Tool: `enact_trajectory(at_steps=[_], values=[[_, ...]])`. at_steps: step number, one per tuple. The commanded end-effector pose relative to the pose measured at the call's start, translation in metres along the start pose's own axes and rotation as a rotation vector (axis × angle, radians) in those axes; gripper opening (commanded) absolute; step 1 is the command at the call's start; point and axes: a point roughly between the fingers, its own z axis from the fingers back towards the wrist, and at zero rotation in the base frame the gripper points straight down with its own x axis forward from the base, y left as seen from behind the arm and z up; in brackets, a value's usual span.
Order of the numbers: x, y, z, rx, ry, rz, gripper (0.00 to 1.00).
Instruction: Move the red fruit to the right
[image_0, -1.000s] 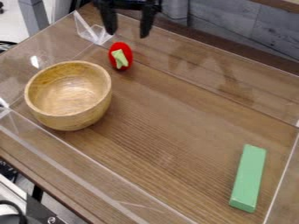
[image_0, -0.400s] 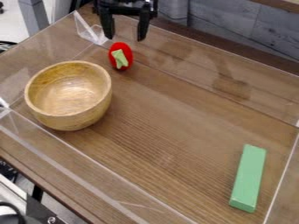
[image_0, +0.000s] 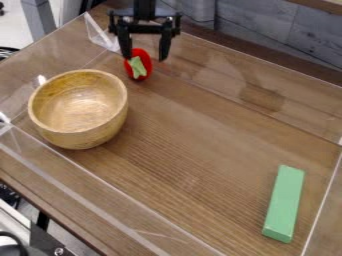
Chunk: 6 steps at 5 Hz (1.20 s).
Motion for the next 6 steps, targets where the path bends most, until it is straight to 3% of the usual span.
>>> enact_trajectory(at_steps=[1, 2, 4, 5, 6], values=[[0.006, -0.001, 0.007, -0.033, -0.046, 0.029, 1.0], [0.004, -0.004, -0.001, -0.051, -0.041, 0.03, 1.0], [-0.001, 0.021, 0.012, -0.088, -0.035, 0.082, 1.0], [0.002, 0.022, 0.015, -0.1, -0.044, 0.06, 1.0], [0.006, 0.022, 0.014, -0.103, -0.047, 0.047, 0.0]])
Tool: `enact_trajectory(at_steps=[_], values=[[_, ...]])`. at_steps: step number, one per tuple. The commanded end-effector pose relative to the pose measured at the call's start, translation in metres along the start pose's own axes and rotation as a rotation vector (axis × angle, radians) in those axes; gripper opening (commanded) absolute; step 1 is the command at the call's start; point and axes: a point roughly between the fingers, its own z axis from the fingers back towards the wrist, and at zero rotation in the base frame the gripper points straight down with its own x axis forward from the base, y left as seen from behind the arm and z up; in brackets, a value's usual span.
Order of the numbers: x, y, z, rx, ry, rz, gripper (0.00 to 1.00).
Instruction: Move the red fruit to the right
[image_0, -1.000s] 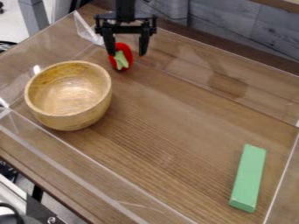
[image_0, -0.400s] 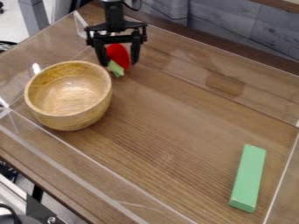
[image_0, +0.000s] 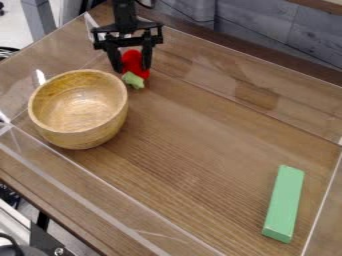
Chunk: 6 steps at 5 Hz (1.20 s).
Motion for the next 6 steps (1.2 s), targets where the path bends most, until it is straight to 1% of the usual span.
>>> enact_trajectory(at_steps=[1, 2, 3, 4, 5, 6], values=[[0.0, -0.009, 0.034, -0.045, -0.092, -0.001, 0.0], [-0.003, -0.015, 0.031, -0.048, -0.092, 0.026, 1.0], [-0.009, -0.02, 0.027, -0.047, -0.09, 0.007, 1.0], [-0.015, -0.024, 0.028, -0.064, -0.093, -0.03, 0.0], [-0.03, -0.039, 0.052, -0.112, -0.084, -0.014, 0.0], [-0.037, -0.059, 0.072, -0.145, -0.072, -0.077, 0.0]])
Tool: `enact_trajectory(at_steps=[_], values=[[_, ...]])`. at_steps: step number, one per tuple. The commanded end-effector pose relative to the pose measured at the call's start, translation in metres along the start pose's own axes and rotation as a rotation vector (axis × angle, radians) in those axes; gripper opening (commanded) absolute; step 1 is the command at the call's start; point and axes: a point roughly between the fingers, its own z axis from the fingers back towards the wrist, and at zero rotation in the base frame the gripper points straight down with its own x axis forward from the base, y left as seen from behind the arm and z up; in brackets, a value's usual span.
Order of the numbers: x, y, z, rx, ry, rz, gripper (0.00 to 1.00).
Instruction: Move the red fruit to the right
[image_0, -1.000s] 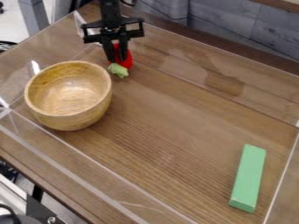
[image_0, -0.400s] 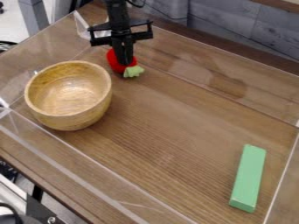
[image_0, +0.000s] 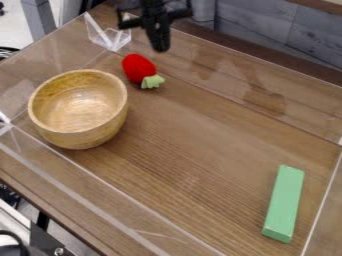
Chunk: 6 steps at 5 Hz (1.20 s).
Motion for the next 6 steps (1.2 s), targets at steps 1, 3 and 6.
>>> enact_trajectory(at_steps=[1, 3, 6], values=[[-0.006, -0.028, 0.031, -0.034, -0.078, -0.064, 0.0], [0.015, 0.007, 0.011, -0.033, -0.115, 0.015, 0.0], [0.005, -0.033, -0.006, -0.05, -0.116, -0.05, 1.0]])
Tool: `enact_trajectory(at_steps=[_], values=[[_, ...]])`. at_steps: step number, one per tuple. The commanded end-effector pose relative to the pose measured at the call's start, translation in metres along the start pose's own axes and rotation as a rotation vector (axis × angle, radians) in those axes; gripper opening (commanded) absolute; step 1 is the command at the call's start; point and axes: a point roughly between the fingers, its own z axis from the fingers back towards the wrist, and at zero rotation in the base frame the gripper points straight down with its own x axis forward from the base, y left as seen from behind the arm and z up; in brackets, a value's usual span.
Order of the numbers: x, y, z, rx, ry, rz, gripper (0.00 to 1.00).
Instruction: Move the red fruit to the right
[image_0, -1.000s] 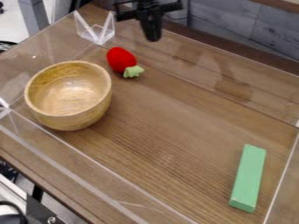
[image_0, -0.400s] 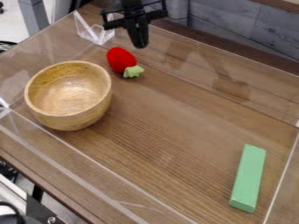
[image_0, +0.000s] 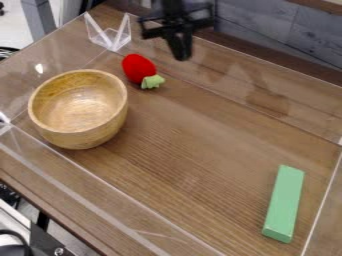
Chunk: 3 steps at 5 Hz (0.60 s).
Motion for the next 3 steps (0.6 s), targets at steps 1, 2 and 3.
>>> enact_trajectory(at_steps=[1, 2, 3], values=[[0.0047, -0.0111, 0.0061, -0.016, -0.056, -0.014, 0.0], [0.0082, -0.0027, 0.0009, -0.011, -0.066, -0.007, 0.0], [0.0078, -0.0025, -0.0011, -0.011, -0.067, -0.033, 0.0]])
